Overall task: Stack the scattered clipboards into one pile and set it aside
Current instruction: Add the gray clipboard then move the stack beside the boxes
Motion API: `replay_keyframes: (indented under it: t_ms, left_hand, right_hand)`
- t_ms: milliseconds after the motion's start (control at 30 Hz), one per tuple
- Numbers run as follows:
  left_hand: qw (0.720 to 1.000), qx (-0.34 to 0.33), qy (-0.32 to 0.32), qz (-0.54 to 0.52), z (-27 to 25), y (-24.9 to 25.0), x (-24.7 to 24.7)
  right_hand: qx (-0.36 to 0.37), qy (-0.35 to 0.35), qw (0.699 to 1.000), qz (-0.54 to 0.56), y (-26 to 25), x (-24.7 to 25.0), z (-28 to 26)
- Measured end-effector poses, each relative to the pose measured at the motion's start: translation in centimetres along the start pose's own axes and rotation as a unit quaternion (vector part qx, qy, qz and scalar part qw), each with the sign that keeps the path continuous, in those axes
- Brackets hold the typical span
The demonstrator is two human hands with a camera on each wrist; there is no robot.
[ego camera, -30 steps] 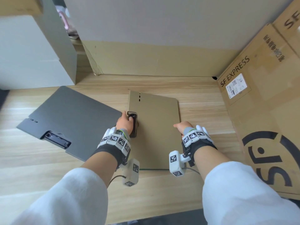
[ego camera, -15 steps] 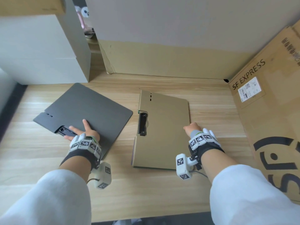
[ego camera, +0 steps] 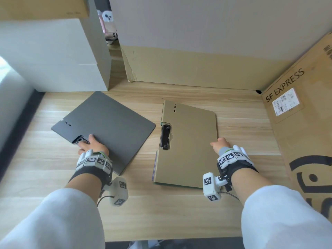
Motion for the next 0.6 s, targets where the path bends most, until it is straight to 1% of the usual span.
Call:
replay_keyframes:
  t_ms: [33,67,133,200,300,366,433,500,566,600]
  left_hand:
    - [0.998,0.047,0.024,-0.038,0.5,0.0,0.2]
    - [0.995,0.078,0.039,-0.055,0.9,0.1,0.4]
    - [0.993,0.098,0.047,-0.054,1.5,0.0,0.6]
    - [0.994,0.093,0.042,-0.039,1.8,0.0,0.5]
    - [0.994,0.088,0.049,-0.047,1.7,0.0,0.5]
    - [0.992,0.095,0.032,-0.074,1.8,0.0,0.7]
    - [0.991,0.085,0.024,-0.102,2.2,0.0,0.9]
    - [0.993,0.063,0.026,-0.101,2.7,0.0,1.3]
    - [0.986,0.086,0.029,-0.143,2.8,-0.1,2.0]
    - [0.985,0.079,0.022,-0.150,3.1,-0.1,2.2]
  right_hand:
    - [0.002,-0.001,1.000,-0.001,0.1,0.0,0.0]
    - [0.004,-0.002,1.000,-0.001,0.1,-0.1,0.1]
    - [0.006,0.000,1.000,-0.002,0.2,-0.2,0.2]
    - [0.009,0.005,1.000,-0.003,0.3,-0.3,0.3]
    - [0.014,0.012,1.000,-0.001,0.4,-0.4,0.6]
    - [0.016,0.013,1.000,-0.002,0.5,-0.4,0.7]
    - [0.016,0.013,1.000,-0.002,0.5,-0.4,0.7]
    - [0.015,0.011,1.000,-0.001,0.5,-0.4,0.6]
    - [0.012,0.009,1.000,0.001,0.5,-0.4,0.6]
    - [0.011,0.008,1.000,0.003,0.4,-0.4,0.6]
Point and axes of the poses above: each hand's wrist, its own z-axis towards the middle knuckle, its own x-axis out of the back of the hand, y = z × x, the point moved 3 cm from there along z, towards the middle knuckle, and after that the axes turned 6 degrees about y, right-handed, at the moved point
